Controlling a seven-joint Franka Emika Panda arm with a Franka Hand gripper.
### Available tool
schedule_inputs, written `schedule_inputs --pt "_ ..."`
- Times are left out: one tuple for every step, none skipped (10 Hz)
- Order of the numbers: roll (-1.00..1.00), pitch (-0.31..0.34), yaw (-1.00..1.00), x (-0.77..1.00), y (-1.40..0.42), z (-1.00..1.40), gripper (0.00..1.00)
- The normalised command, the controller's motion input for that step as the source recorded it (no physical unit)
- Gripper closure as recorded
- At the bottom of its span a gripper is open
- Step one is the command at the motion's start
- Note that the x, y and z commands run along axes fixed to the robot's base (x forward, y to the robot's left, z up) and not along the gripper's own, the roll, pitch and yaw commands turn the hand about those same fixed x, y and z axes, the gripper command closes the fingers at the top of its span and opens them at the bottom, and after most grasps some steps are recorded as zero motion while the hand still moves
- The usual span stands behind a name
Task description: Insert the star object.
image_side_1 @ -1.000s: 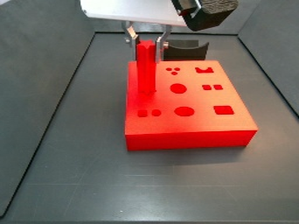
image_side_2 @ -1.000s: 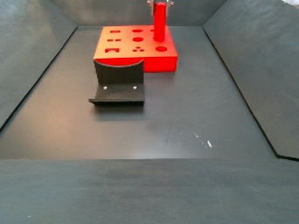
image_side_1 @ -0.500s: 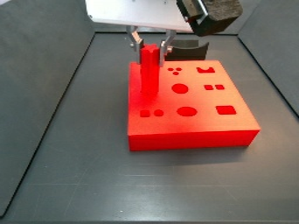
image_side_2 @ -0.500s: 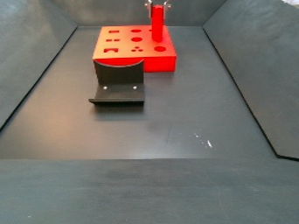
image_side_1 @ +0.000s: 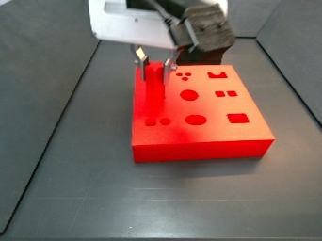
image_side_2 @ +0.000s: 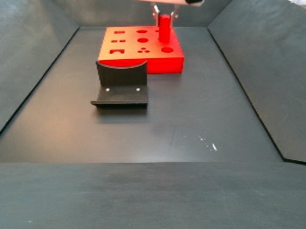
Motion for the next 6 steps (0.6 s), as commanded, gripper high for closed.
schedule_inputs --pt "0.05 -0.041 -0.34 0.04 0.0 -1.0 1.0" --pt "0.07 -0.004 -0.32 0.0 0.0 -1.0 1.0" --pt "0.07 0.0 -0.31 -0.04 0.02 -1.0 1.0" --pt "0.13 0.084 -0.26 -0.1 0.0 -0.71 1.0" --pt "0.0 0.01 0.0 0.0 0.0 0.0 1.0" --pt "0.0 0.0 0.0 0.0 0.0 0.0 1.0"
